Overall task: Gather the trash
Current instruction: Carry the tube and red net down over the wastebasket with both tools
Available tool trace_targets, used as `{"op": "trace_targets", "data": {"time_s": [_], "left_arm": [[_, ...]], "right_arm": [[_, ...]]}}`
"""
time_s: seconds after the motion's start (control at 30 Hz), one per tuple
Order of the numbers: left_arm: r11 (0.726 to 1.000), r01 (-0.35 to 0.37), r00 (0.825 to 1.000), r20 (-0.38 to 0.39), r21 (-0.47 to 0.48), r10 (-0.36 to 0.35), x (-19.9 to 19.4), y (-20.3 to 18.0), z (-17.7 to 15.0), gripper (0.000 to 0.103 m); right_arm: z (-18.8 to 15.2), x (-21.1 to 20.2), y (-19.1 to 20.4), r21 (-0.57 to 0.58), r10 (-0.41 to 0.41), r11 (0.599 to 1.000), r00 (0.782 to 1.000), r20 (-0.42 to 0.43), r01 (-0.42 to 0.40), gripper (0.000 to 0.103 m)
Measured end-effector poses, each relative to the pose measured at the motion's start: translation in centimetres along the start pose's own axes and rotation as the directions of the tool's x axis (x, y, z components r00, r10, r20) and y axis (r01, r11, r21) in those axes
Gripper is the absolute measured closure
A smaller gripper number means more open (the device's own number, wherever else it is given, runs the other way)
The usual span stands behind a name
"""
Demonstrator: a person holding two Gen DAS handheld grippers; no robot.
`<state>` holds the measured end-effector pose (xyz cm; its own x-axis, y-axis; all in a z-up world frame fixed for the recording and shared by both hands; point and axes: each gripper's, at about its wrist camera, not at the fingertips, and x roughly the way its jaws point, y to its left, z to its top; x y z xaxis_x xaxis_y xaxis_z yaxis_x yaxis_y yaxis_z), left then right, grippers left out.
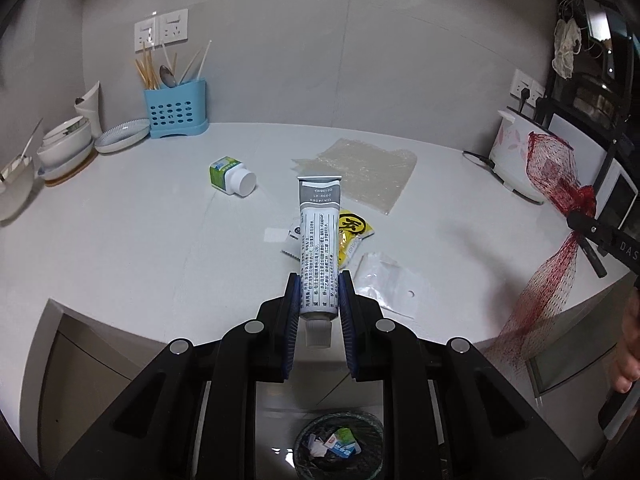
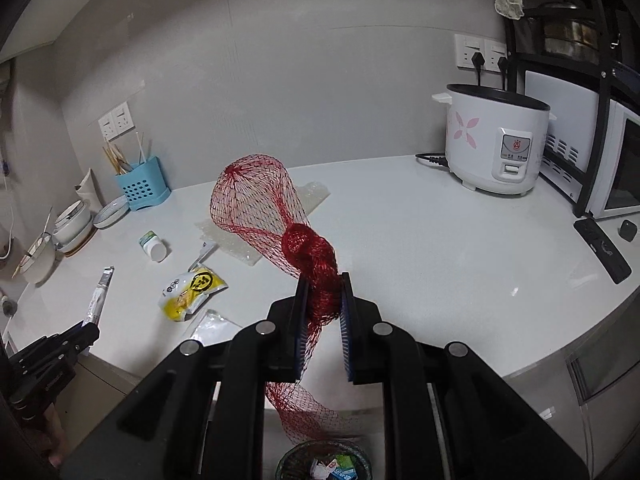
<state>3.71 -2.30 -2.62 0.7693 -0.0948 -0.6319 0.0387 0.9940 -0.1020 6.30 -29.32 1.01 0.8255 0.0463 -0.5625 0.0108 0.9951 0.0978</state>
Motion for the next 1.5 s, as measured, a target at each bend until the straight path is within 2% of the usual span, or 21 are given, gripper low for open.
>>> {"op": "trace_targets", "data": {"time_s": [0.37,0.67,0.83,1.07,1.17,1.33,1.5], "left_arm": [[0.999,0.046,0.997,0.06,0.02,-0.047,-5.3,-2.2,-6.1,0.084],[0.997,0.074,0.995,0.073,0.007,-0.074,-5.8,-2.8,-12.4,0.084],[0.996,0.09,0.994,0.068,0.005,-0.09,-5.4,-3.3,-15.9,0.084],[0.995,0.101,0.994,0.034,0.02,-0.102,-2.5,-3.8,-20.6,0.084],[0.994,0.108,0.994,0.008,0.015,-0.108,-0.5,-3.6,-22.5,0.084],[0.994,0.104,0.995,-0.012,0.019,-0.104,2.6,-3.2,-25.8,0.084],[0.994,0.109,0.992,-0.063,-0.004,-0.11,6.2,-2.7,-28.6,0.084]], "right_arm": [[-6.6,-5.5,1.4,-0.035,0.041,0.999,0.997,0.07,-0.039,0.09],[-13.1,-6.5,1.1,-0.038,0.078,0.996,0.995,0.057,-0.076,0.09],[-16.9,-6.9,0.8,-0.058,0.072,0.996,0.996,0.053,-0.069,0.09],[-21.6,-5.0,0.5,-0.07,0.06,0.996,0.998,0.028,-0.058,0.09],[-23.6,-3.4,0.4,-0.082,0.024,0.996,0.999,0.022,-0.022,0.09],[-27.3,-0.3,0.4,-0.089,0.014,0.996,1.0,-0.024,-0.017,0.09],[-30.8,3.2,0.2,-0.07,0.017,0.997,0.996,-0.088,-0.023,0.09]]}}
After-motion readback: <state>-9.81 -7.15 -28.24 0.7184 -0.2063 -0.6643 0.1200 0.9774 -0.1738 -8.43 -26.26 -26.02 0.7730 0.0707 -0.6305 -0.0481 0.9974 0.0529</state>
